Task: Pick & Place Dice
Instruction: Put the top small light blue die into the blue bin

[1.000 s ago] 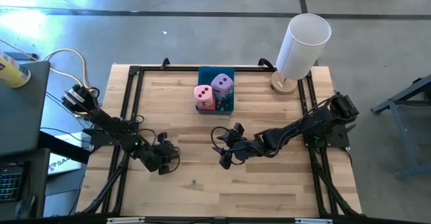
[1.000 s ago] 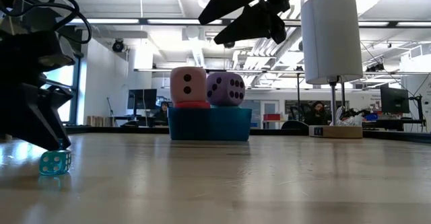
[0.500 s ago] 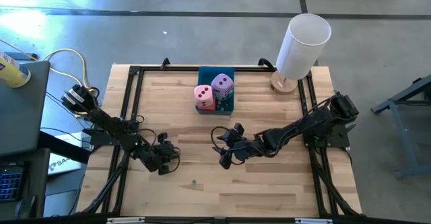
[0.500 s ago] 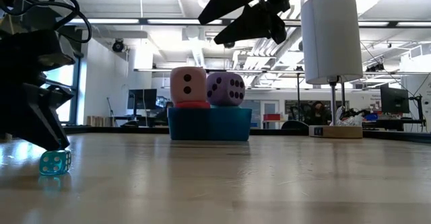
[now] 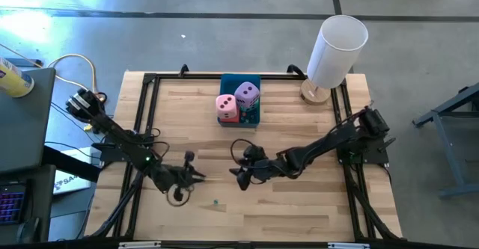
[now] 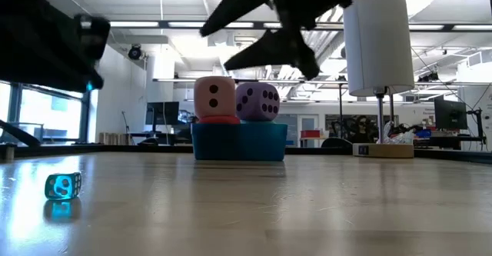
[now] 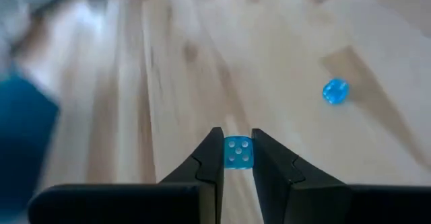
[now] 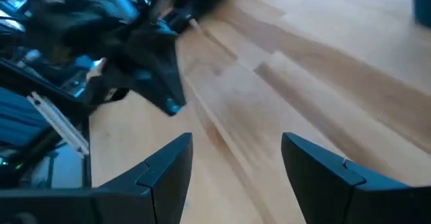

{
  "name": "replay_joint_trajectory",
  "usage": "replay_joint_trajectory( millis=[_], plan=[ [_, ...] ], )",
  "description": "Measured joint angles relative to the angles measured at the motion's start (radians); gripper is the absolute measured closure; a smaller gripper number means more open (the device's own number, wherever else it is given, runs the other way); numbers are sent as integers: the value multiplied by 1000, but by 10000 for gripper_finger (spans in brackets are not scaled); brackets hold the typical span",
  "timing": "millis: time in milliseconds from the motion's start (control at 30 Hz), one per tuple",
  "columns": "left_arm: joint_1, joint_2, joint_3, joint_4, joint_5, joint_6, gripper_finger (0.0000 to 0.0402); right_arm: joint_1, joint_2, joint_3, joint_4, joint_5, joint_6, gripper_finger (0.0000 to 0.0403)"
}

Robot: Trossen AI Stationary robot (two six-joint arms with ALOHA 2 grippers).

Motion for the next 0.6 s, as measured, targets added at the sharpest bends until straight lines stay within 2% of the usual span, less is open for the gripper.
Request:
replay_joint_trajectory(
  millis=[100, 200, 267, 433, 600],
  plan=[
    [-10, 15, 2, 50, -69, 190, 356, -6, 45, 0, 125, -39, -20, 183],
    [-7, 38, 2, 118, -244, 265, 356, -14, 72, -3, 204, -46, -95, 183],
    [-3, 54, 2, 173, -309, 309, 350, -23, 92, 1, 260, -44, -127, 183],
    [6, 93, 4, 298, -281, 393, 347, -44, 99, -2, 273, -37, -147, 183],
    [6, 131, 4, 389, -298, 458, 352, -51, 98, -2, 273, -38, -147, 183]
  ],
)
